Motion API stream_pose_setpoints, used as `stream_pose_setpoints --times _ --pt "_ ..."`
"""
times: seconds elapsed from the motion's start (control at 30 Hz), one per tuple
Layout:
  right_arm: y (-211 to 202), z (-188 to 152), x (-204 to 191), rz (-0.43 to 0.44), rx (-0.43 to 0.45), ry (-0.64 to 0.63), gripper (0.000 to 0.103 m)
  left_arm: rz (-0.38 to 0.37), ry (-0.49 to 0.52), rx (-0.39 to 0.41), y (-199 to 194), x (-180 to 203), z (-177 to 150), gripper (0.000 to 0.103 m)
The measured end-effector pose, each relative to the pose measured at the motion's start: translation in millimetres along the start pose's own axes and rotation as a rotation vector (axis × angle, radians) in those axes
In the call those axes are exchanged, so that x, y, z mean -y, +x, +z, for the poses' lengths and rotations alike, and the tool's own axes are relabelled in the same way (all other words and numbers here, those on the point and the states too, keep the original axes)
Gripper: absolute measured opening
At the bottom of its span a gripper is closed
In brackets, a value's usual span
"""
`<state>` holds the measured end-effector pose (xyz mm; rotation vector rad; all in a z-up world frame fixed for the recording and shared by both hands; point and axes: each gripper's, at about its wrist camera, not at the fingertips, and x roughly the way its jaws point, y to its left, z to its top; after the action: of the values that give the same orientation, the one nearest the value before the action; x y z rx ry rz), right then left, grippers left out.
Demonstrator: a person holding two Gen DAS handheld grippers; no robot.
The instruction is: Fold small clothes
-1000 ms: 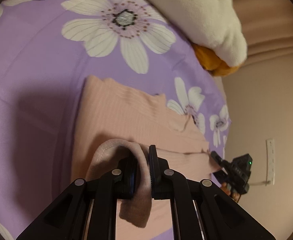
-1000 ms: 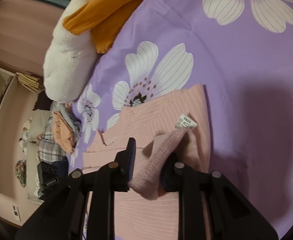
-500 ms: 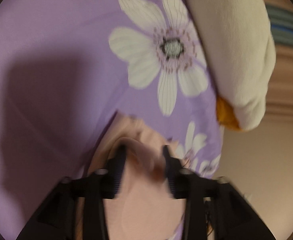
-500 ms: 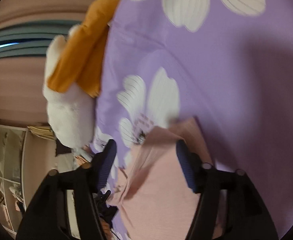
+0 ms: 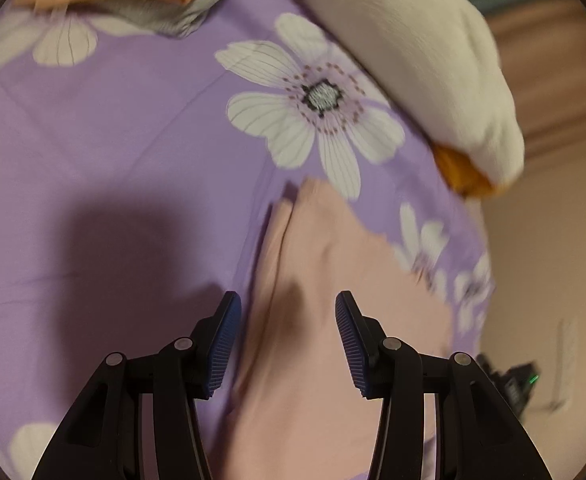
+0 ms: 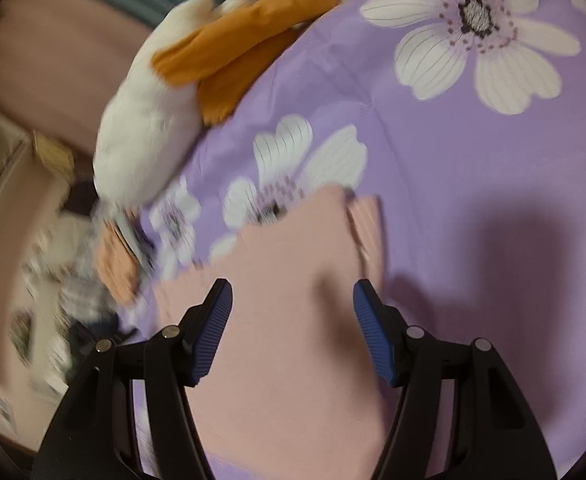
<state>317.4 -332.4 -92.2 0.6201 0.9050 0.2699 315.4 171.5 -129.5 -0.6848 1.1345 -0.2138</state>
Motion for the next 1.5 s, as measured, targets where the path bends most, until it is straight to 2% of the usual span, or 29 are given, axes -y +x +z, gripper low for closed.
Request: stream_pose_setpoints --times 0.1,0.2,0.23,0.37,0.47,0.53,0.67,0.77,0.9,0.97,1.0,1.03,1.07,1.17,1.33,1.5 --pt "-14 -24 4 -0.054 -0.021 -0.073 0.068 0.03 0.066 -0.018 -4 -3 -24 0.049" --pt "-27 -46 15 -0.085 -0.04 -0.083 0.068 0.026 0.076 -0.057 -1 -11 -46 0.063" --pt "-32 -54 22 -0.087 -0.049 -0.072 0.069 0.01 0.072 -0.071 0 -15 -55 0.064" --pt "-36 -72 33 -0.077 -0.075 -0.052 0.072 -0.041 0.084 -0.073 -5 -16 -77 0.064" --pt "-31 -84 31 -0.049 -0.103 -0.053 0.075 -0.097 0.087 -0.087 -7 -15 -91 0.071" --pt "-23 -92 26 -0.033 -0.126 -0.065 0.075 -0.099 0.115 -0.1 -2 -8 -98 0.071" --pt "-12 -98 13 -0.026 -0.115 -0.111 0.074 -0.096 0.143 -0.102 4 1 -101 0.071" --pt "-4 -97 7 -0.012 -0.106 -0.122 0.064 -0.1 0.154 -0.104 9 7 -102 0.071" --pt "1 -96 13 0.029 -0.102 -0.058 0.032 -0.13 0.135 -0.099 14 7 -103 0.071" --pt "2 -99 17 0.033 -0.102 -0.033 0.026 -0.127 0.12 -0.09 12 5 -103 0.063" --pt "1 -99 17 0.032 -0.1 -0.033 0.024 -0.114 0.12 -0.09 11 4 -104 0.05" --pt "0 -100 17 0.027 -0.097 -0.034 0.022 -0.102 0.12 -0.093 11 3 -105 0.03" --pt "-1 -100 15 0.021 -0.095 -0.035 0.021 -0.091 0.117 -0.107 11 1 -106 0.026" --pt "-2 -99 10 0.006 -0.096 -0.047 0.017 -0.076 0.121 -0.107 8 0 -108 0.022" --pt "-10 -95 -1 -0.03 -0.079 -0.084 0.014 0.026 0.228 -0.099 -1 22 -110 0.018" --pt "-22 -96 -7 -0.035 -0.069 -0.104 0.013 0.048 0.276 -0.103 -10 24 -112 0.016"
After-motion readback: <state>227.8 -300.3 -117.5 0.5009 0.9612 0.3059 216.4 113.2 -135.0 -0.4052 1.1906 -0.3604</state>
